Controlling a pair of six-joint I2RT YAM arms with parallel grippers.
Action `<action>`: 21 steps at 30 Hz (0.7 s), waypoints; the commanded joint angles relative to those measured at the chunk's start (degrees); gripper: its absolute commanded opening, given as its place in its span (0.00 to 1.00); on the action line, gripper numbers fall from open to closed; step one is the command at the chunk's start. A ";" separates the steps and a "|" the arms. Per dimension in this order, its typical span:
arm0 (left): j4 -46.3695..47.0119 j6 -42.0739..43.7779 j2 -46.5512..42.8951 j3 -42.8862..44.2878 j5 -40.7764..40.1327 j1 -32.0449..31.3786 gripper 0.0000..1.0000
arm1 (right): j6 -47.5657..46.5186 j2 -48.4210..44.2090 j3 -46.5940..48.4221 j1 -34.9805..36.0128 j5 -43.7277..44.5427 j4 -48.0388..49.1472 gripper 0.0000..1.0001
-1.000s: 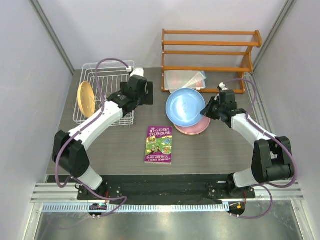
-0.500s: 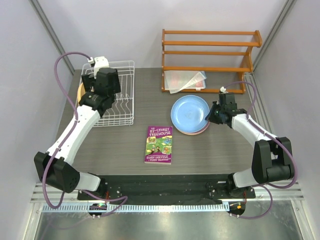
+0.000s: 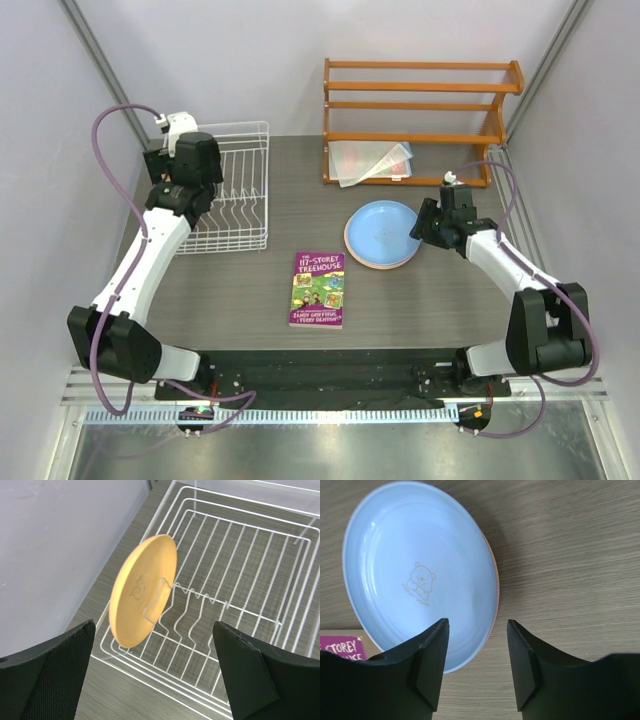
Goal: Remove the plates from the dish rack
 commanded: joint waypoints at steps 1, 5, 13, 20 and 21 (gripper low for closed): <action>0.92 0.03 0.71 1.39 -0.30 3.09 0.99 | -1.40 -6.72 2.45 0.16 4.51 0.37 0.61; 0.92 -0.06 2.64 1.04 -0.56 4.94 1.00 | -1.84 -7.52 3.24 0.16 4.42 -0.33 0.62; 1.53 -1.29 7.13 0.78 -1.34 8.63 0.98 | -2.46 -4.97 3.16 0.08 2.32 0.11 0.62; 1.09 -1.64 12.93 2.80 -3.20 11.53 0.88 | -2.46 -2.42 2.37 0.08 1.61 1.51 0.62; 1.01 -1.73 13.46 3.23 -2.59 12.32 0.83 | -2.46 -1.90 2.28 0.16 1.61 1.69 0.62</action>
